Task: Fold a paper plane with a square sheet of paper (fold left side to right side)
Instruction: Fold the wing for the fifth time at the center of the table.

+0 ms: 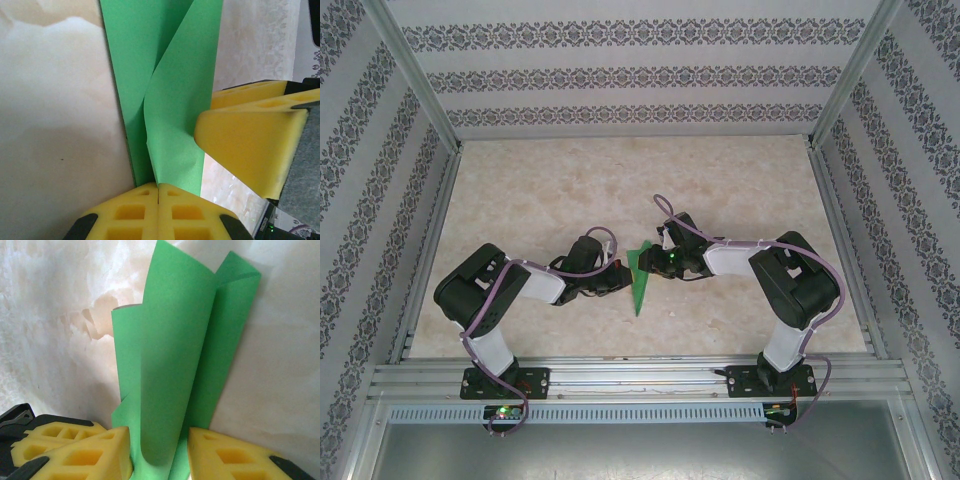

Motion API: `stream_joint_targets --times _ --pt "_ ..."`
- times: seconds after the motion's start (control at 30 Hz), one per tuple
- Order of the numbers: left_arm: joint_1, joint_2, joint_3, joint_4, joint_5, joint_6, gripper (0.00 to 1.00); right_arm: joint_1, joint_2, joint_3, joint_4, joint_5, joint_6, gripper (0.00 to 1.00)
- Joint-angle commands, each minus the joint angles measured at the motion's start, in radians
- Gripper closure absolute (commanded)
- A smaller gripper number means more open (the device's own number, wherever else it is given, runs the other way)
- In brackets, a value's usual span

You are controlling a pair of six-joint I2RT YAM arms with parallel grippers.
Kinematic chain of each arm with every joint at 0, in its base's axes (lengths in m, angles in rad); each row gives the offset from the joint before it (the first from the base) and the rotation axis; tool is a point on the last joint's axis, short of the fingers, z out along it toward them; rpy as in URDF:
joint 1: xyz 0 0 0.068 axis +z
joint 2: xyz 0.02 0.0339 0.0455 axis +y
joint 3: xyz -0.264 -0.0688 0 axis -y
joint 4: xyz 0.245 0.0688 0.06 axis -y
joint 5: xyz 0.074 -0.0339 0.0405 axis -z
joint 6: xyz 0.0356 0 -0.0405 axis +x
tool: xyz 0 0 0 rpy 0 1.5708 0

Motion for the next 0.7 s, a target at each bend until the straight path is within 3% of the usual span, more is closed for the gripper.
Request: stream_joint_targets --times 0.0,0.67 --pt "-0.015 0.021 0.023 -0.045 -0.012 0.017 0.96 0.029 0.023 -0.003 -0.014 0.045 -0.016 0.62" --pt "-0.021 0.053 0.066 -0.186 -0.059 0.018 0.96 0.025 -0.033 -0.013 -0.019 0.063 -0.009 0.62"
